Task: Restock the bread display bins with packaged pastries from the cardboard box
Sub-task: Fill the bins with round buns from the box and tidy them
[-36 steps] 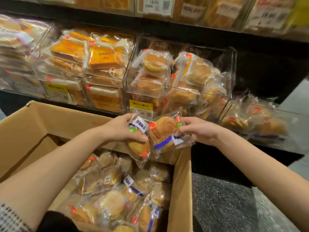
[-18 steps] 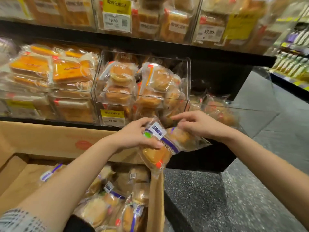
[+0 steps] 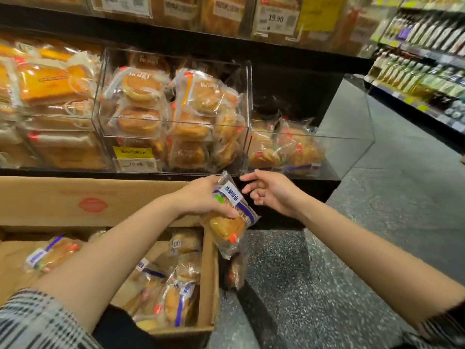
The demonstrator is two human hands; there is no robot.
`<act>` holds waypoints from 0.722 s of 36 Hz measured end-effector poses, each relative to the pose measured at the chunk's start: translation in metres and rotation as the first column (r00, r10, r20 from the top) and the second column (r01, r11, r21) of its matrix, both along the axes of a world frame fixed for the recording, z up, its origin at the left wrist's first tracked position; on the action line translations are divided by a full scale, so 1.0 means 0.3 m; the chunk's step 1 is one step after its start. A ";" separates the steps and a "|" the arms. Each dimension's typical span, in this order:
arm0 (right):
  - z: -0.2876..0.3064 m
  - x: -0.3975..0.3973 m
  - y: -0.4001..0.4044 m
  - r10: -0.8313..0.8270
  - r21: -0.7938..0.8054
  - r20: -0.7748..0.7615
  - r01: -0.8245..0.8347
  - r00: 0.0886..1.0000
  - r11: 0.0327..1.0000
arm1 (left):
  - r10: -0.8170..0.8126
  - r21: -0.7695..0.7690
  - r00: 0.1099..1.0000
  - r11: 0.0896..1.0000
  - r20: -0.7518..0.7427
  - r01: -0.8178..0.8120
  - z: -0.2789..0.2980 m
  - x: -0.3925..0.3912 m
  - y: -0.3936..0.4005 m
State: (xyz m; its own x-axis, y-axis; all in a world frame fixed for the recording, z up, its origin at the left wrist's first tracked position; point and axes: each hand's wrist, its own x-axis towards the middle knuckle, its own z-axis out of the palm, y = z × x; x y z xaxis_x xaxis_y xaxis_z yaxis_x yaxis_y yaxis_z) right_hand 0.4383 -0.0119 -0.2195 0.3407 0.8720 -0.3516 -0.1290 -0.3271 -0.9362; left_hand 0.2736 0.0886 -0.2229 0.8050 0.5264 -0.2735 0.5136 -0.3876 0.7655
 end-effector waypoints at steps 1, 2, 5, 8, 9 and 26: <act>-0.002 0.019 0.002 -0.049 -0.006 0.022 0.049 0.999 0.999 | 0.036 0.033 0.999 0.999 -0.016 -0.036 0.002 -0.006 0.008; -0.009 0.036 0.004 -0.091 -0.025 0.058 0.093 0.994 0.995 | 0.078 0.062 0.997 0.995 -0.024 -0.076 0.000 -0.011 0.020; -0.074 0.075 -0.014 -0.107 -0.174 0.182 0.140 0.977 0.975 | 0.154 0.086 0.986 0.985 -0.061 -0.148 -0.036 -0.014 0.042; -0.184 0.088 -0.061 0.047 -0.349 0.288 0.059 0.956 0.935 | 0.202 0.106 0.974 0.976 -0.106 -0.191 -0.067 -0.013 0.052; -0.231 0.088 -0.081 0.096 -0.380 0.310 0.030 0.946 0.925 | 0.203 0.114 0.972 0.975 -0.115 -0.190 -0.075 -0.011 0.057; -0.868 -0.171 -0.081 0.589 -0.535 0.708 -0.248 0.390 0.807 | 0.323 0.083 0.946 0.943 -0.005 -0.321 -0.162 0.050 0.101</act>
State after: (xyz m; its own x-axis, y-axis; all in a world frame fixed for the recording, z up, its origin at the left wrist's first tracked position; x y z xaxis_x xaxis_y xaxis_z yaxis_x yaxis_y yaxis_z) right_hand 0.3870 -0.0361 -0.4799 0.2280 0.8933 -0.3874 0.8612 -0.3707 -0.3478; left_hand 0.2886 0.1190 -0.2715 0.5841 0.7777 -0.2324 0.6346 -0.2591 0.7281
